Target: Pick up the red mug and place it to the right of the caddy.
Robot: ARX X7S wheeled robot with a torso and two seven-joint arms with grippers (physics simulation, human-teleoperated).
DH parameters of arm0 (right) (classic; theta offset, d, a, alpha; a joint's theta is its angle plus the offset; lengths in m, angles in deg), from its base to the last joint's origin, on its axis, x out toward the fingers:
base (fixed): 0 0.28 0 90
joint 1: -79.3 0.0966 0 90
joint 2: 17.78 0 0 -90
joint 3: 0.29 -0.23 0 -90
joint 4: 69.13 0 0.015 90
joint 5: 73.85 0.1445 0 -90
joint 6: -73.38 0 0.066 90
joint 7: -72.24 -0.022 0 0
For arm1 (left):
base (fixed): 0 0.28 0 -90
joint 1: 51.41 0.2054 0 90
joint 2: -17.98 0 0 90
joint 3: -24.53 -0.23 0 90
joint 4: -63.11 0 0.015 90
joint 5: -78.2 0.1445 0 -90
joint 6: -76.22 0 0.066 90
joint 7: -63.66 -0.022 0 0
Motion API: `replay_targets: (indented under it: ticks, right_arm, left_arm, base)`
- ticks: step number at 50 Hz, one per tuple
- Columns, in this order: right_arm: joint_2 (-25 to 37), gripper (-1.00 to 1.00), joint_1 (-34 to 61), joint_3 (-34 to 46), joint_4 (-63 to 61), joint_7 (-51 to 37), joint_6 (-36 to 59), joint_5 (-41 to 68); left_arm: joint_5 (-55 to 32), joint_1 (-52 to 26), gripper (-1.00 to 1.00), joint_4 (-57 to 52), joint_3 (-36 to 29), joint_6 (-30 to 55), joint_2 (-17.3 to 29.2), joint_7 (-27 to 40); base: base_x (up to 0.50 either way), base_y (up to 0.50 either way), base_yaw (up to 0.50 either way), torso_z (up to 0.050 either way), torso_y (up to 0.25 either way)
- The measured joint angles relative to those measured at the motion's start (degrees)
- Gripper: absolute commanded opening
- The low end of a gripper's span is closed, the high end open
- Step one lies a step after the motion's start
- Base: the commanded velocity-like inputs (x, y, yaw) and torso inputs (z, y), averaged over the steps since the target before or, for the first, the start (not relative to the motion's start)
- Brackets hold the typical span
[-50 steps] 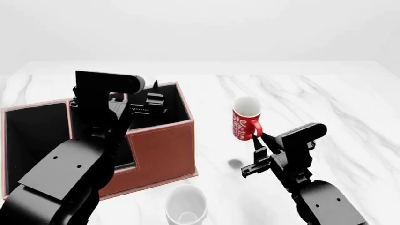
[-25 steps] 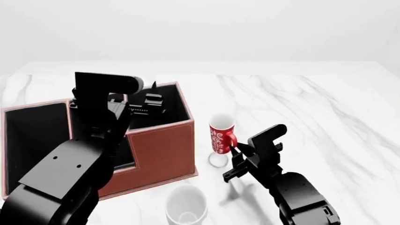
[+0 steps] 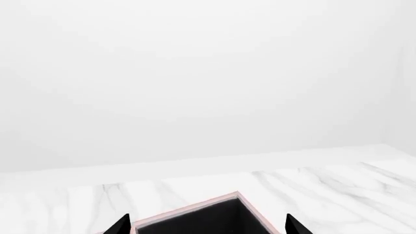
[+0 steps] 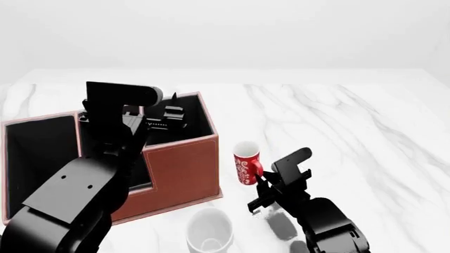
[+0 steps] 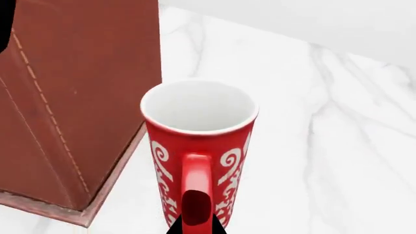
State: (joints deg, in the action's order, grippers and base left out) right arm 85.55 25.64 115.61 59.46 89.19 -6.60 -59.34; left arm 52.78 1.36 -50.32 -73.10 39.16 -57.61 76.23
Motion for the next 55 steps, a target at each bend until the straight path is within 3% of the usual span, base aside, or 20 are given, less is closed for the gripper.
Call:
replay_targets:
  ticks: [14, 15, 40, 55]
  right_arm:
    - [-0.5, -1.00, 1.3, 0.8, 3.0, -0.4, -0.2, 0.3]
    - [-0.5, 1.00, 1.4, 0.9, 3.1, -0.3, -0.2, 0.5]
    - [1.0, 1.00, -0.7, 0.0, -2.6, -1.7, 2.7, 0.6]
    - [9.6, 1.00, -14.6, -4.3, -28.6, -7.2, 8.9, 4.8]
  left_arm:
    - [-0.2, 0.0, 1.00, 0.4, -0.3, -0.4, 0.1, 0.1]
    - [-0.2, 0.0, 1.00, 0.4, -0.3, -0.4, 0.2, 0.1]
    - [-0.7, 0.1, 1.00, 0.8, -0.8, -0.9, 0.5, 0.4]
    - [-0.8, -0.1, 1.00, 1.6, -1.1, -1.6, 0.5, 0.6]
  base:
    - [0.00, 0.00, 0.00, 0.000, 0.000]
    - [0.00, 0.00, 0.00, 0.000, 0.000]
    - [0.00, 0.00, 0.00, 0.000, 0.000]
    - [0.00, 0.00, 0.00, 0.000, 0.000]
